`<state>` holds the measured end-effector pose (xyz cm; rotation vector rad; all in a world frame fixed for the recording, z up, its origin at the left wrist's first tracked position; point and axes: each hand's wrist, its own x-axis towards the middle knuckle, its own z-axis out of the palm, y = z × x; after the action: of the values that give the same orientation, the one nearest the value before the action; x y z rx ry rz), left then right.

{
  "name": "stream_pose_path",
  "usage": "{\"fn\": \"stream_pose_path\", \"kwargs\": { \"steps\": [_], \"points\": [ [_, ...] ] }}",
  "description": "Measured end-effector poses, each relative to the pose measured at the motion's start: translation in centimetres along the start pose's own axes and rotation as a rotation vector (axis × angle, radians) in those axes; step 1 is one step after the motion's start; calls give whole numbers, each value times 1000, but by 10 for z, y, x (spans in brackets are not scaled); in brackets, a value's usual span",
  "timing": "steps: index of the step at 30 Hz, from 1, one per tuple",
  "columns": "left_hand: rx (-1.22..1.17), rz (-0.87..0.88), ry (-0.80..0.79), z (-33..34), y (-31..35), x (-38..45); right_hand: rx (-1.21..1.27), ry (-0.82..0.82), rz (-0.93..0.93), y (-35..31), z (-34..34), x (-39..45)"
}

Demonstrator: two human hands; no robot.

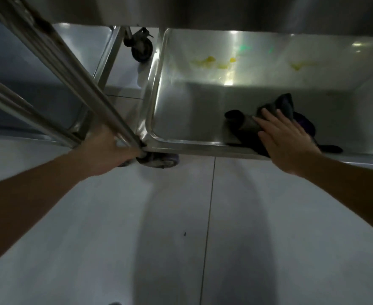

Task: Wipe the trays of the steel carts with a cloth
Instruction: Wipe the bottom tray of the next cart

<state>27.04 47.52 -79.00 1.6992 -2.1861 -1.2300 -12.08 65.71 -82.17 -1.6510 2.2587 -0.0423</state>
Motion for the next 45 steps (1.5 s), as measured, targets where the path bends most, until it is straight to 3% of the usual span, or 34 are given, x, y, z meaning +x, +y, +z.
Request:
{"fn": "stream_pose_path", "kwargs": {
  "steps": [2, 4, 6, 11, 15, 20, 24, 28, 31, 37, 40, 45],
  "points": [
    [609, -155, -301, -3, -5, -8, 20, 37, 57, 3, 3, -5],
    [837, -218, -425, 4, 0, -18, 36, 65, 110, -11, 7, -3],
    [785, -159, -415, 17, 20, -25, 37, 73, 97, -34, 10, 0],
    [663, 66, -366, 52, 88, -21, -24, 21, -186, -80, 20, 15],
    [553, 185, -144, 78, 124, -7, 6, 19, -228, -66, 18, 13],
    [433, 308, 64, 113, 138, 10, 29, 90, -88, 32, 5, -15],
    [459, 419, 69, 154, 149, 12, 32, 172, 204, 137, -13, -46],
    [548, 554, 91, 185, 161, 8, 113, 243, 418, 160, -17, -54],
    [509, 565, 144, 206, 185, 10, 161, 251, 426, 121, -9, -44],
    [267, 516, 250, 261, 230, 7, 30, 117, -33, 59, 7, -33],
    [230, 518, 268, 276, 236, 13, 13, 112, -53, 100, 1, -38],
    [309, 402, 227, 285, 230, 21, -1, 228, 185, 233, -24, -81]
  ]
}}
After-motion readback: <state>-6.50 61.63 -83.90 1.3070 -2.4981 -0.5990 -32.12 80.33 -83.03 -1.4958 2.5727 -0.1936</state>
